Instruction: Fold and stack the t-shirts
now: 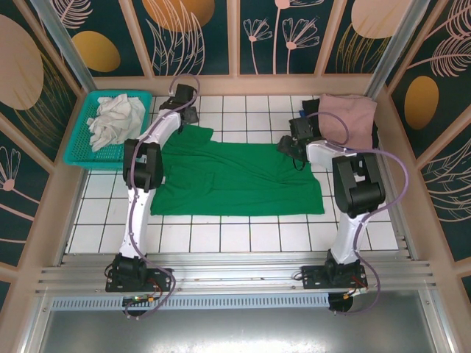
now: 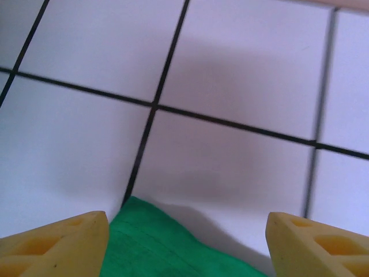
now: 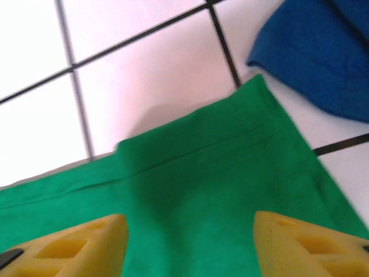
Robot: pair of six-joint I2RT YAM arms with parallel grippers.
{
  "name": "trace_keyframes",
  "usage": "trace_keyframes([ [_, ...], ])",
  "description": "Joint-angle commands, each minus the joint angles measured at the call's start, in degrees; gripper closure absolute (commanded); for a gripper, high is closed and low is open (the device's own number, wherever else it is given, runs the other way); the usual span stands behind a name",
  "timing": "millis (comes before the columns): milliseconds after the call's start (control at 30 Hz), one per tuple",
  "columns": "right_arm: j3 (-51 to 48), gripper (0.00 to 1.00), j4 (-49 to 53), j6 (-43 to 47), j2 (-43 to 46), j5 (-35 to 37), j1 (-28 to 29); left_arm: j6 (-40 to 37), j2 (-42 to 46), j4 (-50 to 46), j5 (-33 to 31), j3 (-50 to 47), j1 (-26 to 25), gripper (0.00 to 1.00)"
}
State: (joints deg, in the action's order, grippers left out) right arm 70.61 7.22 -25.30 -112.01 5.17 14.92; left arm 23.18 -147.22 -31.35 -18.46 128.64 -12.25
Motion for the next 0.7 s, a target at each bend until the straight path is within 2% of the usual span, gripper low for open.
trace_keyframes([
  [0, 4.0, 0.41, 0.0, 3.4, -3.3, 2.0, -0.6, 1.0, -0.9, -1.3, -3.6, -1.4, 1.5, 0.3],
  [200, 8.0, 0.42, 0.9, 5.6, -7.1, 5.3, -0.7, 0.1, -1.6, 0.7, -2.3, -2.1, 1.9, 0.38],
  [467, 10.9, 0.44, 2.0, 9.1, -8.8, 11.4, -0.9, -1.4, -2.3, 2.6, 2.6, -1.9, 2.0, 0.76],
  [667, 12.4, 0.45, 2.2, 9.9, -12.1, 12.0, -1.4, -2.5, -1.5, 3.1, 5.1, -2.0, 2.0, 0.97],
])
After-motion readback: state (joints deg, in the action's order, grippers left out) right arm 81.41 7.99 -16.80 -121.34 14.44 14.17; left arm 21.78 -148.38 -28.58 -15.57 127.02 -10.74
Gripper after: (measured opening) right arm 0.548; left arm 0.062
